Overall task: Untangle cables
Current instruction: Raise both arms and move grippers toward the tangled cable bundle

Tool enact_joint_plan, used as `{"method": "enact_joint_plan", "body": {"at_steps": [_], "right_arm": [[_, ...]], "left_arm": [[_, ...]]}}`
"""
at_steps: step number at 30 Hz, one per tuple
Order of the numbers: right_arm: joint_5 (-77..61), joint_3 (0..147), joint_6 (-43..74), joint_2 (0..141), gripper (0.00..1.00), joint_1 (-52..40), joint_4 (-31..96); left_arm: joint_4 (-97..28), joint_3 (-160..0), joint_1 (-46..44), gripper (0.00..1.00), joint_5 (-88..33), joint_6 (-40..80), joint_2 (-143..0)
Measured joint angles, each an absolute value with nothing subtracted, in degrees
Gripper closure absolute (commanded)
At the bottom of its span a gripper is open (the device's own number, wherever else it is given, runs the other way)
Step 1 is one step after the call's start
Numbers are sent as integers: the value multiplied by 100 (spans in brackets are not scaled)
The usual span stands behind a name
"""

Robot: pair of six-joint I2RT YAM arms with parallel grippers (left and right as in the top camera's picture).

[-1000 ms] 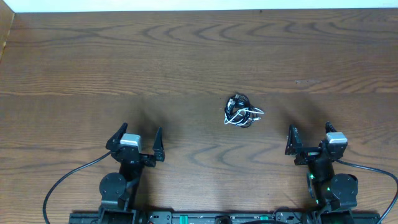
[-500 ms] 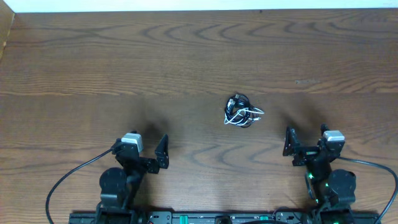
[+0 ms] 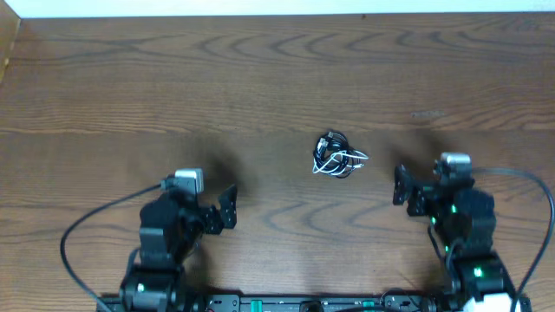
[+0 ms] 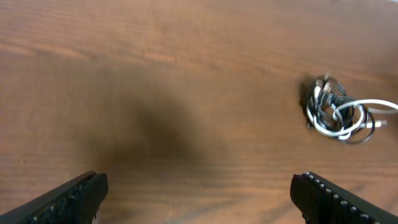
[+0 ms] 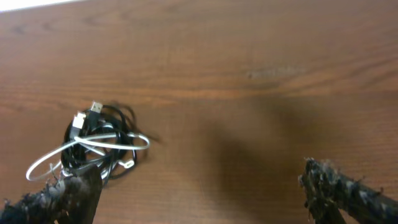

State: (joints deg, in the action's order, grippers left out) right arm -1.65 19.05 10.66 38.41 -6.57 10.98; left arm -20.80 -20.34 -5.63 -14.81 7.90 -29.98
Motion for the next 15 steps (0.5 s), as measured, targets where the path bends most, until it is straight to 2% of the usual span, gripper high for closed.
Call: {"method": "enact_joint_plan", "body": {"at_steps": [6, 15], "right_arm": [[-176, 3127, 1026, 5404, 1, -657, 2038], [-429, 4727, 760, 7177, 1, -657, 3494]], "left_arm": [[-2799, -3144, -563, 2, -1546, 790, -4510], [-4823, -4604, -563, 2, -1682, 792, -6064]]}}
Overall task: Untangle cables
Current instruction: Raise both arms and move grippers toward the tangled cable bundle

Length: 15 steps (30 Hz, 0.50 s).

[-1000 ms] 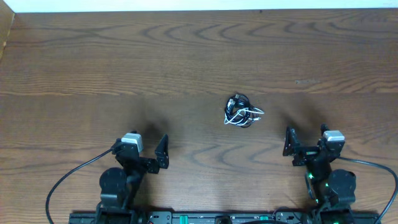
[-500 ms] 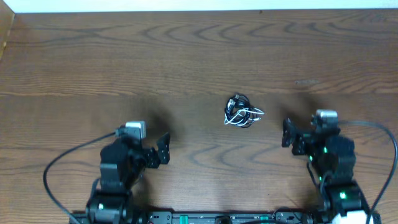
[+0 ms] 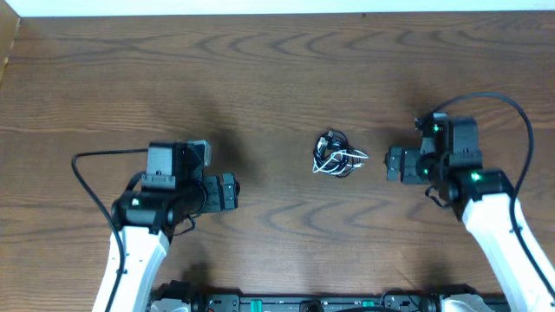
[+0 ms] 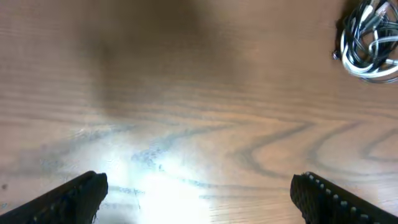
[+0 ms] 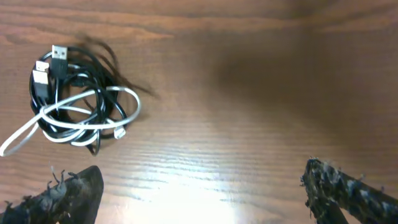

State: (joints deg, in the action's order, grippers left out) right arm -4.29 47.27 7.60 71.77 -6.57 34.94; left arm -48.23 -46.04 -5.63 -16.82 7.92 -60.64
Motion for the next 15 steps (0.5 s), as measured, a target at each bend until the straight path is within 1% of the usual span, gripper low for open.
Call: {"method": "enact_joint_plan", "body": {"at_steps": [7, 9, 10, 11, 15], "right_arm": [[-434, 4908, 224, 7214, 1, -657, 3586], [-454, 4908, 178, 7214, 1, -657, 3583], [-491, 4908, 158, 7214, 1, -657, 3581], [-515, 4908, 143, 7214, 1, -657, 3581], [-838, 4910, 89, 7214, 1, -657, 3511]], "left_arm": [[-6045, -4689, -563, 2, -2137, 792, -6099], [-6143, -4689, -563, 2, -2202, 794, -6099], [-6147, -4689, -563, 0, -2226, 794, -6099], [-6145, -4689, -563, 2, -2244, 794, -6099], [-5983, -4689, -563, 2, -2265, 819, -6099]]}}
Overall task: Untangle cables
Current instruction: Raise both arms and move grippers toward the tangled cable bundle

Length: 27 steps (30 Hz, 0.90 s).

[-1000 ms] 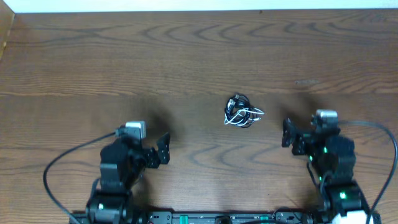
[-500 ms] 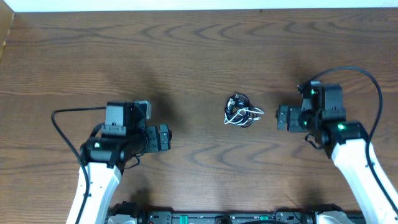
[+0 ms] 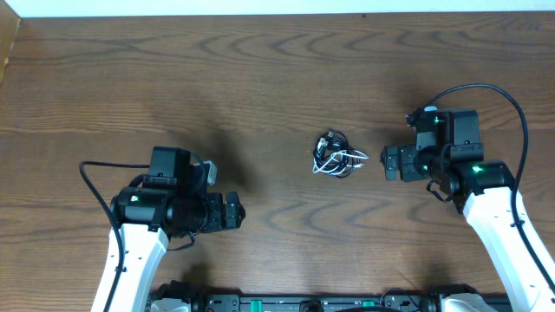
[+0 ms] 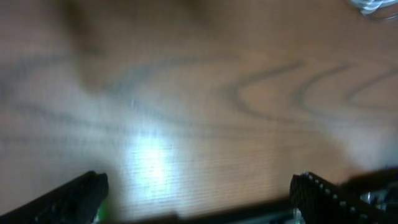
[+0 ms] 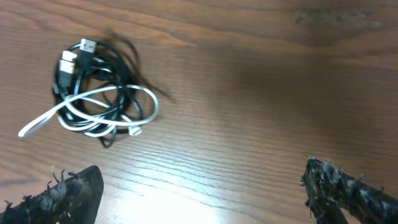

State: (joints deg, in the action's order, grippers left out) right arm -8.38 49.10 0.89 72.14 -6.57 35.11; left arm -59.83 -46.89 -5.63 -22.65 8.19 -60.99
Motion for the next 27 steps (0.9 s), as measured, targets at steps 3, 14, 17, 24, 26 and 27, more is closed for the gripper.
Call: {"method": "enact_joint_plan", "body": {"at_steps": [3, 14, 17, 24, 26, 27], "right_arm": [[-1083, 4910, 78, 7214, 1, -657, 3461], [-1337, 4912, 148, 7214, 1, -657, 3258], [-1350, 4912, 213, 7214, 1, -657, 3245], [-1354, 4912, 244, 7214, 1, -657, 3238], [-1354, 4912, 255, 7214, 1, -657, 3236], [-1354, 4912, 255, 7214, 1, -657, 3236]], "left_arm": [[-5572, -4689, -563, 2, -2285, 987, -6099], [-4759, -4689, -567, 2, -2714, 1588, -6099], [-4657, -4689, -567, 2, -2716, 1629, -6099], [-4473, -4700, -567, 2, -2733, 1653, -6272], [-4482, -4764, -567, 2, -2733, 1651, -6420], [-4484, -4823, -567, 2, -2733, 1651, -6495]]}}
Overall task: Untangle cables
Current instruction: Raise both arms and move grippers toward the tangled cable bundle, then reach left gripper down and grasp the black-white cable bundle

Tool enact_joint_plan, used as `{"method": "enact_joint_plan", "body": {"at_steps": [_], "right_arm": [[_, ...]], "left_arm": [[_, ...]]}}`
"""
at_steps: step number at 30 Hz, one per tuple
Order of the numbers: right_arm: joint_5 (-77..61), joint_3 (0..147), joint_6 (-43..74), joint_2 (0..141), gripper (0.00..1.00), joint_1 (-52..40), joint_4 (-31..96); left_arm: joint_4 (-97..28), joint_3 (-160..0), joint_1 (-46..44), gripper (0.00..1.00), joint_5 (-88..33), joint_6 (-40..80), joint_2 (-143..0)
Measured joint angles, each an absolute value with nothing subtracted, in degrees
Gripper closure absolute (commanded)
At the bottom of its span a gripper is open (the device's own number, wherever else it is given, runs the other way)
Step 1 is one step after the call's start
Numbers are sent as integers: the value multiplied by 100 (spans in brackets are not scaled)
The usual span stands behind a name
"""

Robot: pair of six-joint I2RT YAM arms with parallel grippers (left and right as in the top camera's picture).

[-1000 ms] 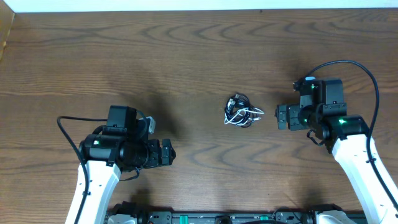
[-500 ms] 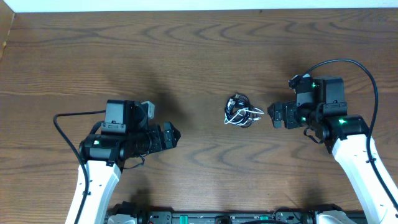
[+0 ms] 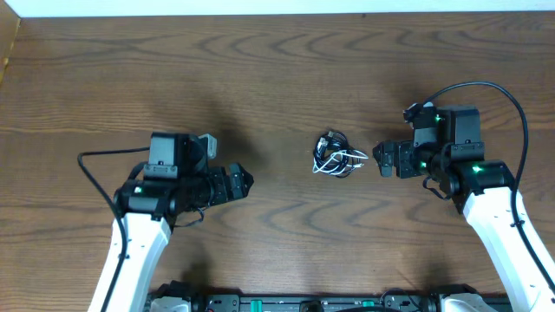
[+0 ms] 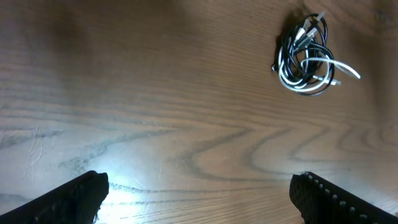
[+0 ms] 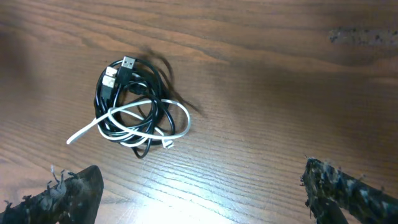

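A small knot of black and white cables (image 3: 338, 156) lies on the wooden table (image 3: 277, 78), with USB plugs sticking out at its far side. The left wrist view has the tangle (image 4: 308, 59) at upper right, the right wrist view has the bundle (image 5: 134, 112) at left. My left gripper (image 3: 243, 182) is open, pointing right, a good way left of the bundle. Open as well, my right gripper (image 3: 381, 159) points left and stands just right of the bundle's white loop. Neither touches the cables.
A pale strip (image 3: 277, 7) runs along the table's far edge. Black supply cables loop from both arms (image 3: 503, 95). A rail (image 3: 295, 303) lies at the near edge.
The left gripper has moved right and slightly up toward the bundle, which is back in its wrist view. The right gripper has edged left, closer to the bundle. The cables have not moved.
Both arms sat low near the table's front, grippers open, the bundle untouched in the middle. Then both stood extended out over the table. The left camera lost the bundle for a moment, then regained it. Now both open grippers flank the bundle.
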State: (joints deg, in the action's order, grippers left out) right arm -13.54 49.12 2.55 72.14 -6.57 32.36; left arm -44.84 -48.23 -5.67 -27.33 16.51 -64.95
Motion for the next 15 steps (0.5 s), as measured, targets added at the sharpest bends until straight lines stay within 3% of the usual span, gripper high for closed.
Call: {"method": "enact_joint_plan", "body": {"at_steps": [15], "right_arm": [[-1356, 4912, 397, 7214, 1, -657, 3247]], "left_arm": [[-4698, -7006, -585, 2, -2657, 1584, -8182]]}}
